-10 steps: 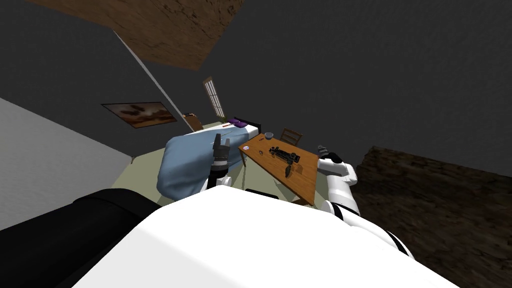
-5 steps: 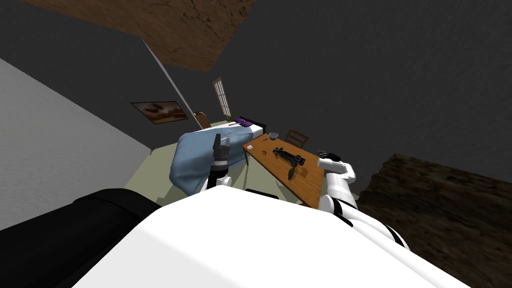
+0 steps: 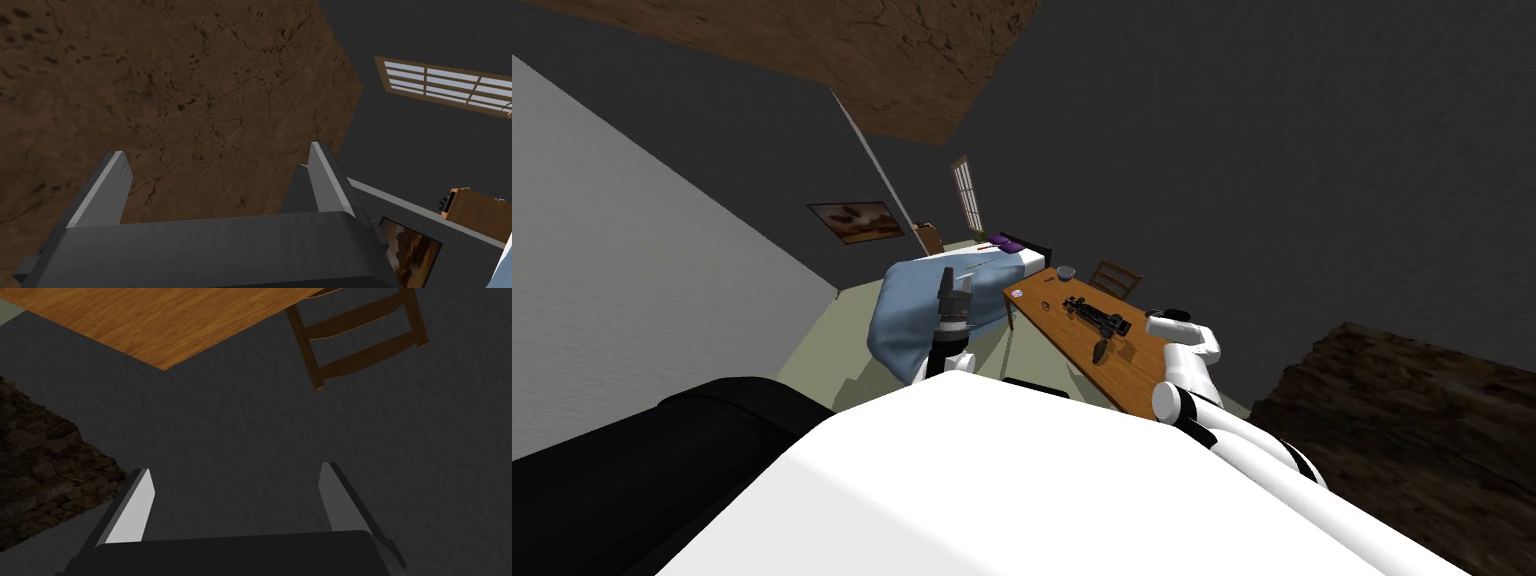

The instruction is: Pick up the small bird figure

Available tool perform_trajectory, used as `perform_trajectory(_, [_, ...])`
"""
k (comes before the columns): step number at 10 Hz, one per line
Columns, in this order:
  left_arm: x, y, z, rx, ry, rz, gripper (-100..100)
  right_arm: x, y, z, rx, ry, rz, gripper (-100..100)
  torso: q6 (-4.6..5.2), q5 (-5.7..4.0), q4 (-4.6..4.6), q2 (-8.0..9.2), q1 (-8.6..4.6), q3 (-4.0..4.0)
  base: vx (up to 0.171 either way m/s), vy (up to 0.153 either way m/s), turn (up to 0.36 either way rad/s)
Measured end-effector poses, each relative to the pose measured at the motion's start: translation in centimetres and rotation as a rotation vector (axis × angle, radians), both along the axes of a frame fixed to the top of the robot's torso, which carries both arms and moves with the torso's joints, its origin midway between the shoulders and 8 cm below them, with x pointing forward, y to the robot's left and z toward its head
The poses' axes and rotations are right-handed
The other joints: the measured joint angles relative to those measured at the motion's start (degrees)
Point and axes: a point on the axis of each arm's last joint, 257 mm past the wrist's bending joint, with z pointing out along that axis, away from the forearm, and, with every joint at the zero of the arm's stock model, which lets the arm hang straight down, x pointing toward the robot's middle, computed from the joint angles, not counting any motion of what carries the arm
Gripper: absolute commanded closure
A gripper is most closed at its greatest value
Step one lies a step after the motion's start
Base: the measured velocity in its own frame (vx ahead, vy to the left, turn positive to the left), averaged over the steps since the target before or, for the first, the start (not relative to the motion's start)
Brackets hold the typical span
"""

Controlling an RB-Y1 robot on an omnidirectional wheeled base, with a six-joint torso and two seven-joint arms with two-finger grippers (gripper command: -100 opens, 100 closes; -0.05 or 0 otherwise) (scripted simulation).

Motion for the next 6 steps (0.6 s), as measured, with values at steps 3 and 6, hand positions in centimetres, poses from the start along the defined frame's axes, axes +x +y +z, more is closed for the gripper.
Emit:
perform_trajectory(3, [0.0,0.0,0.0,0.0,0.0,0.0,0,-1.8,-0.1,-3.0,0.027,0.127,-0.016,-100,-0.04,0.0,-0.01,-0.02,0.03,-0.01,-0.002,-0.012,0.16])
perform_trajectory(6, [0.0,0.0,0.0,0.0,0.0,0.0,0,-3.4,0.1,-5.4,0.049,0.216,-0.021,-100,-0.04,0.01,-0.01,-0.03,0.06,-0.02,0.002,-0.003,0.101])
